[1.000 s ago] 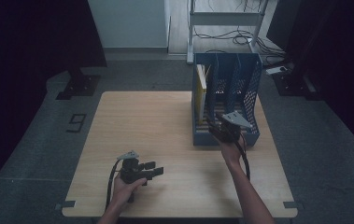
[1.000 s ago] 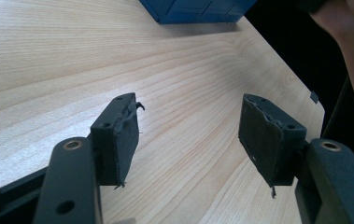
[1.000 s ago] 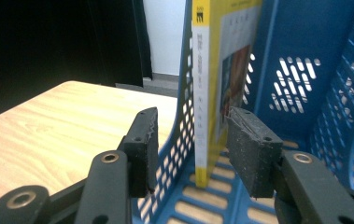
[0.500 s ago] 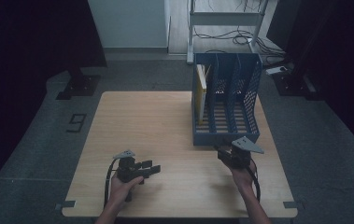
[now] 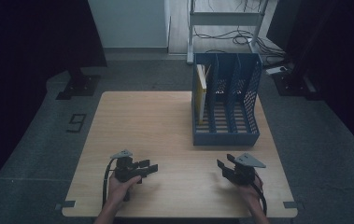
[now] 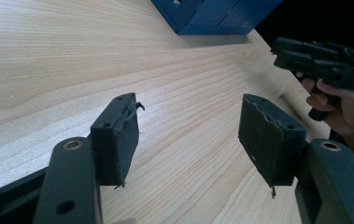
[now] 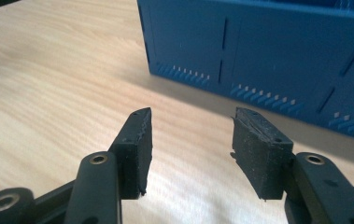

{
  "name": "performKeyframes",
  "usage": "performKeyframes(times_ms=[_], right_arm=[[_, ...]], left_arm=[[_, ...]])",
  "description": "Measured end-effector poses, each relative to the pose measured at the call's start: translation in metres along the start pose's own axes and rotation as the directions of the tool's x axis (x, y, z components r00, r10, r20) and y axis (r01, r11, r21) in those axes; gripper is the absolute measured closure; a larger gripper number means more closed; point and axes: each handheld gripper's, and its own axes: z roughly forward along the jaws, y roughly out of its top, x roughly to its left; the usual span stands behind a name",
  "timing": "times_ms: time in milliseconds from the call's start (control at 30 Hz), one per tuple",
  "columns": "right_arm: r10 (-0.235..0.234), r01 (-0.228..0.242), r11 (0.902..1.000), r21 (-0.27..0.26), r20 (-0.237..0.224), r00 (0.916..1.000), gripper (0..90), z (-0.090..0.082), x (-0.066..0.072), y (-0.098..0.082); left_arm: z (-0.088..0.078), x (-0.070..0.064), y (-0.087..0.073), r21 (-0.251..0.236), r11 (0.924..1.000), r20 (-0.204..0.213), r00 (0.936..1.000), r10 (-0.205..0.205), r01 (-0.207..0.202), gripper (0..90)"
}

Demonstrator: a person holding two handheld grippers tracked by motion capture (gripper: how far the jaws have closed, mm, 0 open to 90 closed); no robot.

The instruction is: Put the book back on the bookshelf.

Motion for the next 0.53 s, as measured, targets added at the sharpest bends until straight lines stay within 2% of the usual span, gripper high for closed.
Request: performKeyframes(times_ms=[533], right_arm=[[0.021,-0.021,0.9993,0.032,0.004,0.9998,45.1,0.0018,-0.006,-0.0092]], left_arm=[[-0.0022,0.002,0.0008,-0.007,1.0,-0.005,1.0,-0.005,0.005,37.8]])
